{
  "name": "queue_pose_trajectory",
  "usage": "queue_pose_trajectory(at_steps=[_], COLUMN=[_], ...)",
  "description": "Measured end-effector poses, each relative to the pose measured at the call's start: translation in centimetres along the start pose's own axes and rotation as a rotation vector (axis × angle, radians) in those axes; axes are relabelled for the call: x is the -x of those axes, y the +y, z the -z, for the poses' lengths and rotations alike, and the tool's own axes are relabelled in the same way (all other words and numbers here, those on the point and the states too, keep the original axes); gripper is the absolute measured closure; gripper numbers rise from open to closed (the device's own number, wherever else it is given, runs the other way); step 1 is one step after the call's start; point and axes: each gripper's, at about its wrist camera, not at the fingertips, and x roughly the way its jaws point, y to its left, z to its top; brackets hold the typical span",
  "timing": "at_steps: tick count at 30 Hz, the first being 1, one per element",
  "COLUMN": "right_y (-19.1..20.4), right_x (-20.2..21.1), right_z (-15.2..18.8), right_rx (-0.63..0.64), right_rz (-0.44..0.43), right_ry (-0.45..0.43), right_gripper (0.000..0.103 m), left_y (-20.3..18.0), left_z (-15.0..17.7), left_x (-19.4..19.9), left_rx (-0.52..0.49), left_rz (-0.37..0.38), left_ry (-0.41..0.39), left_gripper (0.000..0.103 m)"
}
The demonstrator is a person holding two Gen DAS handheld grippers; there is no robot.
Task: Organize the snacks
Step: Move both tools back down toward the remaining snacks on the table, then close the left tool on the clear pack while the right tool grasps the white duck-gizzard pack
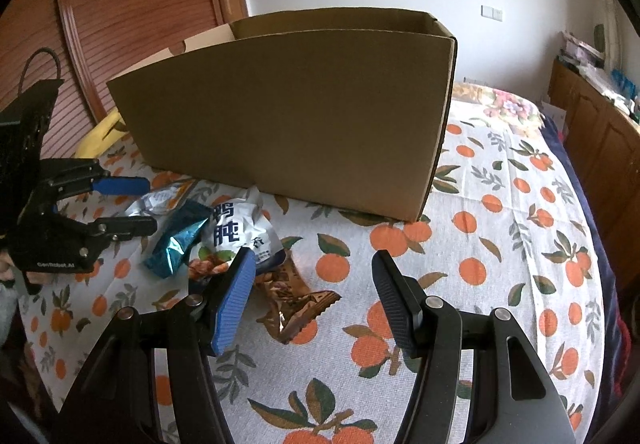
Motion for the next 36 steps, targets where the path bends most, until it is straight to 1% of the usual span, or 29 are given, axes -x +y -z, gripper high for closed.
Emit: queue_pose_trajectory(at_steps=[3, 6, 11, 12, 14, 15, 17, 19, 21, 23, 28, 34, 36], right_y=[0.0, 0.0, 0.3, 0.5, 0.8, 1.0, 1.5, 1.6, 1.8, 2.1, 2.9, 3.8, 4.1], right_x=[0.0, 0.0, -0.1, -0.3, -0.6, -0.7, -1.1, -1.4, -1.9, -2.4, -4.1, -5.2, -5.4], right_z=[0.0, 0.0, 0.0, 0.0, -0.2, -0.3, -0.7, -1.2, -1.8, -2.3, -3.0, -3.2, -3.3], right_rx=[0.0, -0.001, 0.015, 0.022, 0.038, 0.05, 0.071, 0.062, 0.058, 0.072, 0.114, 0.145, 0.157], right_rz=[0.0, 0.001, -0.002, -0.001, -0.003, -0.005, -0.023, -0.061, -0.088, -0.087, -0.102, -0.116, -0.123], right_ry=[-0.002, -0.001, 0.011, 0.018, 0.032, 0.038, 0.056, 0.068, 0.085, 0.09, 0.135, 0.167, 0.173], right_gripper=[0.041, 0.041, 0.041, 0.041, 0.041, 0.041, 0.041, 0.041, 0.041, 0.041, 0.041, 0.041, 0.039], left_y=[0.0, 0.2, 0.6, 0.6, 0.7, 0.7, 0.7, 0.8, 1.1, 1.4, 2.4, 2.8, 2.7], left_z=[-0.4, -0.8, -0.9, -0.9, -0.9, -0.9, -0.7, -0.6, -0.5, -0.5, 0.3, 1.2, 1.4], left_x=[-0.6, -1.1, -1.4, -1.4, -1.4, -1.3, -1.1, -0.9, -0.7, -0.4, 0.8, 2.1, 2.3], left_rx=[0.004, 0.012, 0.034, 0.037, 0.039, 0.036, 0.034, 0.042, 0.057, 0.07, 0.111, 0.156, 0.164], left_rz=[-0.015, -0.018, -0.006, -0.004, -0.009, -0.014, -0.022, -0.024, -0.019, -0.009, 0.014, 0.041, 0.046], left_ry=[0.022, 0.026, 0.024, 0.024, 0.017, 0.014, 0.009, 0.007, 0.006, 0.005, -0.01, -0.037, -0.045], left_gripper=[0.054, 0.054, 0.055, 0.056, 0.064, 0.071, 0.076, 0.079, 0.08, 0.08, 0.08, 0.08, 0.08])
